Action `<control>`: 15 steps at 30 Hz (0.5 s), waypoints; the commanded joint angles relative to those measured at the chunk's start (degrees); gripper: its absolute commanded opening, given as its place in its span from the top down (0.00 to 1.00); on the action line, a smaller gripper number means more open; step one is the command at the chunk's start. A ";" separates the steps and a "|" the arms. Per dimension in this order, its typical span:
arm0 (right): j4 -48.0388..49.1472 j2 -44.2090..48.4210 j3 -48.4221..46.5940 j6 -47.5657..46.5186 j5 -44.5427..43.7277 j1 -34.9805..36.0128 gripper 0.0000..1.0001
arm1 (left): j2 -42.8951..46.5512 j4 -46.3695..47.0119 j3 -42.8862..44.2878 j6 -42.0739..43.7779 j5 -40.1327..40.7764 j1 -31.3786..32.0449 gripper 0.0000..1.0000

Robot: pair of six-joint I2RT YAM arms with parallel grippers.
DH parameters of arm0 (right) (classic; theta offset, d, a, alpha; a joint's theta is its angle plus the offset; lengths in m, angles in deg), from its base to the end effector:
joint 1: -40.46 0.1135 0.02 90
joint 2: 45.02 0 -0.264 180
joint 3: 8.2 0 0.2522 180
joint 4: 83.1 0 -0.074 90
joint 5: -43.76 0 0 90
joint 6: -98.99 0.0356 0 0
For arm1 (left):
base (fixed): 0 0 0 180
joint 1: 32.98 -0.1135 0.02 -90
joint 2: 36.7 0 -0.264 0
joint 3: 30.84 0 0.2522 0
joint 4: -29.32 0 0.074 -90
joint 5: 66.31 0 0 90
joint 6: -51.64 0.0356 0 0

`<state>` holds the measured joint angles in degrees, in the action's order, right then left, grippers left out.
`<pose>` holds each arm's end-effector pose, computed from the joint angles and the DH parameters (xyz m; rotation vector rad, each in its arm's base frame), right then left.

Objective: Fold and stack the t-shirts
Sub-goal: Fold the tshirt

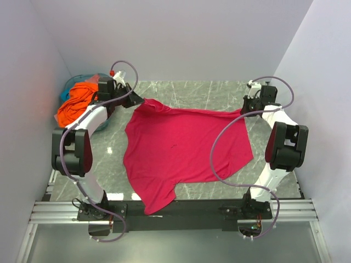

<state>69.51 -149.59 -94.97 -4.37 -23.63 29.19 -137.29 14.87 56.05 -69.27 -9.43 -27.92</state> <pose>0.3968 -0.0651 0.2161 -0.2304 2.2855 0.2458 0.4018 -0.0551 0.2643 -0.1044 2.1172 -0.9762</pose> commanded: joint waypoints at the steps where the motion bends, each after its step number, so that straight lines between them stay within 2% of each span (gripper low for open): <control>1: 1.50 3.85 0.77 -0.78 1.03 -0.68 1.00 | 3.91 0.86 -1.40 1.30 -0.89 0.48 0.99; 15: 1.06 1.74 -1.60 -0.87 0.85 -0.95 1.00 | 13.41 -0.46 -9.74 0.86 -1.50 0.65 1.00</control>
<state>69.51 -149.13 -94.34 -4.39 -23.24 28.78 -127.20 13.56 47.87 -69.16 -9.50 -27.57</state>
